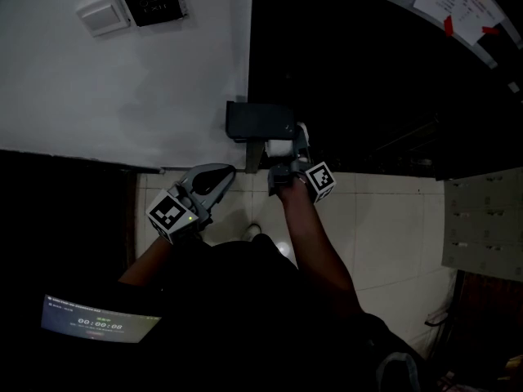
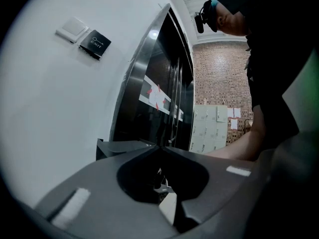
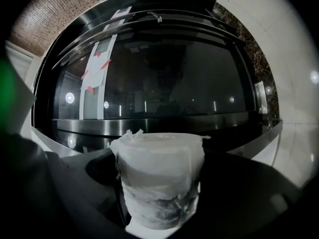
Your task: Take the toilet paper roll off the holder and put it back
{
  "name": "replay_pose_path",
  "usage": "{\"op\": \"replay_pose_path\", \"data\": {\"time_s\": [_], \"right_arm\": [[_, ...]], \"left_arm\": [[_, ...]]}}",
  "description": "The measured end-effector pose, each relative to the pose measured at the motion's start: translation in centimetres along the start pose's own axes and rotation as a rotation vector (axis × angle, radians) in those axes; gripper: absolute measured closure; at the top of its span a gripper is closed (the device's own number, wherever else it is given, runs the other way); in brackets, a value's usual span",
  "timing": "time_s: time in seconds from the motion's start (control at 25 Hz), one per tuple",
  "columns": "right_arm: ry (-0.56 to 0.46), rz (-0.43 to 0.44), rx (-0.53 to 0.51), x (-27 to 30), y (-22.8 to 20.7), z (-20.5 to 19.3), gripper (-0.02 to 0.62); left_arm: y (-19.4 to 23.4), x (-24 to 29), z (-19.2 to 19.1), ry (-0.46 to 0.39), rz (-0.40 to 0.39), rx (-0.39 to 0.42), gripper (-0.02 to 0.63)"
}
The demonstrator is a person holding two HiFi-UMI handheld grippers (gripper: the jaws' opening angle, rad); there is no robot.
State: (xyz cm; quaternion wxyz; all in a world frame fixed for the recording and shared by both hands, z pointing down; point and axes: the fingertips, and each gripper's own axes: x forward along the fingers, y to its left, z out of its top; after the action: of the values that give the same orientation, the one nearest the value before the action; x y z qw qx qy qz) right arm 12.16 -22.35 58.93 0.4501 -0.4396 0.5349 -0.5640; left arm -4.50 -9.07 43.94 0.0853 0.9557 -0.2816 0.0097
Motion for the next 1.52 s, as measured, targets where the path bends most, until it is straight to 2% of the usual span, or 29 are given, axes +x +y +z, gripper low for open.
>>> {"op": "replay_pose_path", "data": {"time_s": [0.2,0.36,0.52,0.84,1.08,1.52], "right_arm": [[0.016,0.000,0.006,0.3,-0.1,-2.4,0.149],[0.002,0.022,-0.016,0.3,0.5,-4.0,0.149],[-0.013,0.007,-0.036,0.0,0.5,-5.6,0.149],[-0.023,0.022,-0.065,-0.1,1.0,-7.0,0.149],[0.024,0.046,-0.045,-0.4,0.6,-7.7,0.144],[0.101,0.034,-0.063,-2.6,0.2,-8.3,0.137]], "left_arm": [[0.3,-0.1,-0.2,-0.015,0.004,0.009,0.603],[0.3,0.0,-0.2,-0.005,0.006,0.004,0.603],[0.3,0.1,0.1,-0.002,0.009,-0.008,0.603],[0.3,0.1,0.2,-0.004,0.007,-0.011,0.603],[-0.1,0.2,0.0,-0.001,0.001,-0.012,0.603],[0.6,0.2,-0.1,-0.019,-0.014,-0.005,0.603]]}}
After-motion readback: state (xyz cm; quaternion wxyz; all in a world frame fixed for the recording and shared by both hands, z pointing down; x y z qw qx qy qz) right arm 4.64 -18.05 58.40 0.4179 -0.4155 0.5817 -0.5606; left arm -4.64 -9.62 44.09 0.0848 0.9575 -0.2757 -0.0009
